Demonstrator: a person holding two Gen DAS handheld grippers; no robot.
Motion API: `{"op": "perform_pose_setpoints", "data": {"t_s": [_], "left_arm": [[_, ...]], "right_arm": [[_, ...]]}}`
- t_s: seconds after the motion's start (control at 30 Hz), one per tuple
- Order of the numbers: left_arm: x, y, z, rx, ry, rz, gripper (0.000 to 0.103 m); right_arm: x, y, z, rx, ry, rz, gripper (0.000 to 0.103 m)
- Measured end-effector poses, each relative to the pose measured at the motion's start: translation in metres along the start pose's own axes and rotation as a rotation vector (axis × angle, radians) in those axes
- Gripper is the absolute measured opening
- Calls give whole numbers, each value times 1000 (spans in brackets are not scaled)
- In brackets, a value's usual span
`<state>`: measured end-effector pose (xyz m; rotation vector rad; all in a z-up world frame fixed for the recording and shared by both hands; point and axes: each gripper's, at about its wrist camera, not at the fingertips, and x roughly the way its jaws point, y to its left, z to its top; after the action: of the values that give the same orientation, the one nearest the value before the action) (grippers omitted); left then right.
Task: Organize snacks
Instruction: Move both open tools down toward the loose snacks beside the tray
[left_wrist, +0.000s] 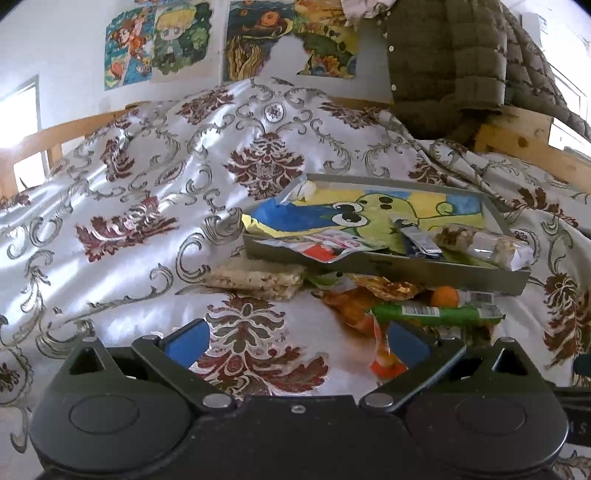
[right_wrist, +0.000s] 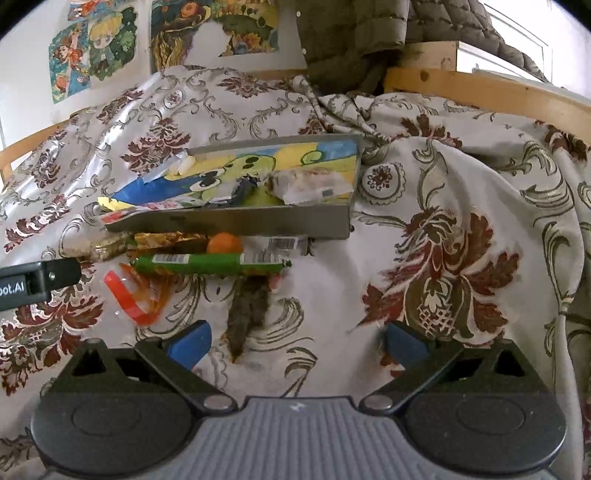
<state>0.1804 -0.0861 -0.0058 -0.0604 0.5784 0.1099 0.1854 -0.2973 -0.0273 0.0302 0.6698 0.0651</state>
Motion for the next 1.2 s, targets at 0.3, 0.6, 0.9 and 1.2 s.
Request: {"op": "perform_pose_setpoints", "data": {"t_s": [0.3,0.6,0.9,1.2], "left_arm": [[7,-4,0,21,5,9,102],[13,-8,1,28,16,5,102],[23,-19,8,38,49,-59,102],[43,-36,11,97,94,-59,102]], "right_arm": [[6,1,-2,-9,26,3,103],[7,2,-3,-12,30,4,103],[9,7,-1,-39,-14,22,101],[6,18,-1,-117,-65,13,99]]}}
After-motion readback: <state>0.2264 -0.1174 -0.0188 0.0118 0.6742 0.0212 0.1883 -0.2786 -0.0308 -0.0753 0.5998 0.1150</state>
